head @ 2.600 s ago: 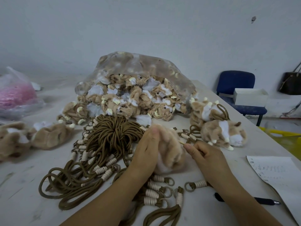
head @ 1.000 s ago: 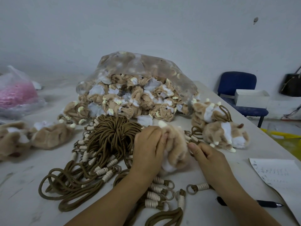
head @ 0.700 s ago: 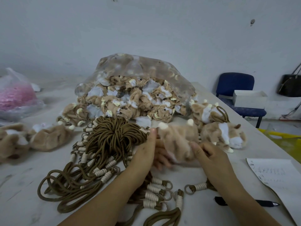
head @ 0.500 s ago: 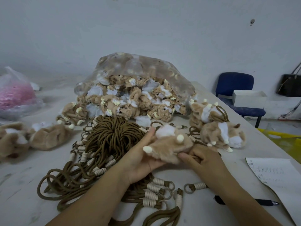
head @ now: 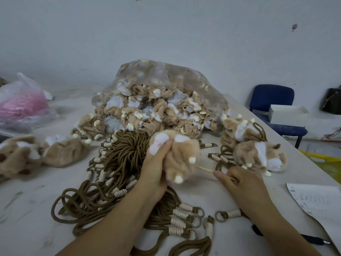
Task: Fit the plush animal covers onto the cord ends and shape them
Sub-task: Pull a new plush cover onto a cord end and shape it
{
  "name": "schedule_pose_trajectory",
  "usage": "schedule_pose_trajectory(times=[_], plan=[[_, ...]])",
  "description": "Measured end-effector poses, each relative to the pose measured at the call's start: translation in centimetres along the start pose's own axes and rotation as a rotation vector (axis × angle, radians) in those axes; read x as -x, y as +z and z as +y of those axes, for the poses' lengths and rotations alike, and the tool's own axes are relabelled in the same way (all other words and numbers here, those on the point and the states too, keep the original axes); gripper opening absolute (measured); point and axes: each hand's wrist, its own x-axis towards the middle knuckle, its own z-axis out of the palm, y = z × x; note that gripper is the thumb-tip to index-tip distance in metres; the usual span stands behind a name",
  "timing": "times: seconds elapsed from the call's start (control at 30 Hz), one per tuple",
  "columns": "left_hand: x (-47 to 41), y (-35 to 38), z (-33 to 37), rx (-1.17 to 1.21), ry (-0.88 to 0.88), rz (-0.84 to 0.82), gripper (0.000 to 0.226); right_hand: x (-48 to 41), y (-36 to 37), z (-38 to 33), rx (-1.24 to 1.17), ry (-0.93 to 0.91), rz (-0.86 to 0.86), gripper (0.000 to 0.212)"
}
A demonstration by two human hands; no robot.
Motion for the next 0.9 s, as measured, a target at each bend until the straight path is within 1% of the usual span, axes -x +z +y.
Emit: schedule_pose_trajectory(times=[0.03, 0.1, 0.17, 0.23, 0.27, 0.37, 0.47, 0.5, 0.53, 0.63, 0.67, 0.7, 0.73, 0.77, 0.8, 0.83, 0.9], plan=[[0.0, 0.0, -0.2, -0.073, 0.088, 0.020, 0.042, 0.0, 0.0, 0.0, 0.001, 0.024, 0.016, 0.060], [0.1, 0.2, -0.7, -0.246, 0.233, 0.025, 0.046, 0.0, 0.0, 0.0, -0.013, 0.081, 0.038, 0.063], [0.3, 0.7, -1.1, -0.393, 0.342, -0.001, 0.047, 0.1, 0.1, 0.0, -0.041, 0.137, 0.034, 0.066], [0.4, 1.1, -1.3, -0.487, 0.408, -0.039, 0.038, 0.2, 0.2, -0.1, -0.098, 0.197, 0.031, 0.068], [0.4, 1.1, -1.5, -0.540, 0.426, -0.071, 0.035, 0.2, 0.1, -0.1, -0.148, 0.228, 0.036, 0.068], [0.9, 0.9, -2.1, -0.686, 0.407, -0.113, 0.038, 0.2, 0.0, -0.2, -0.261, 0.262, 0.025, 0.065], [1.4, 0.9, -2.5, -0.619, 0.322, -0.152, 0.049, 0.2, -0.1, -0.2, -0.329, 0.236, -0.024, 0.072], [1.4, 0.9, -2.5, -0.619, 0.319, -0.128, 0.050, 0.2, -0.1, -0.1, -0.338, 0.231, -0.036, 0.073], [1.4, 1.0, -2.3, -0.655, 0.355, -0.078, 0.049, 0.2, 0.0, -0.1, -0.342, 0.229, -0.045, 0.074], [1.3, 1.1, -1.4, -0.872, 0.612, 0.087, 0.056, 0.2, 0.0, -0.1, -0.342, 0.238, -0.068, 0.073], [1.3, 1.1, -1.1, -0.948, 0.724, 0.096, 0.055, 0.2, -0.1, -0.2, -0.340, 0.244, -0.075, 0.073], [1.3, 1.2, -0.9, -1.010, 0.833, 0.068, 0.049, 0.2, -0.1, -0.2, -0.339, 0.246, -0.080, 0.073], [1.3, 1.3, -0.9, -1.038, 0.906, 0.009, 0.042, 0.3, -0.2, -0.3, -0.338, 0.245, -0.084, 0.074], [1.5, 1.4, -0.8, -1.036, 0.921, -0.062, 0.037, 0.2, -0.2, -0.3, -0.336, 0.242, -0.087, 0.075], [1.7, 1.5, -0.9, -1.019, 0.892, -0.121, 0.035, 0.2, -0.2, -0.4, -0.330, 0.238, -0.088, 0.077], [1.9, 1.6, -0.9, -1.002, 0.844, -0.163, 0.036, 0.2, -0.3, -0.4, -0.320, 0.233, -0.090, 0.078], [2.1, 1.8, -1.0, -0.982, 0.731, -0.197, 0.038, 0.2, -0.3, -0.6, -0.317, 0.211, -0.093, 0.078]])
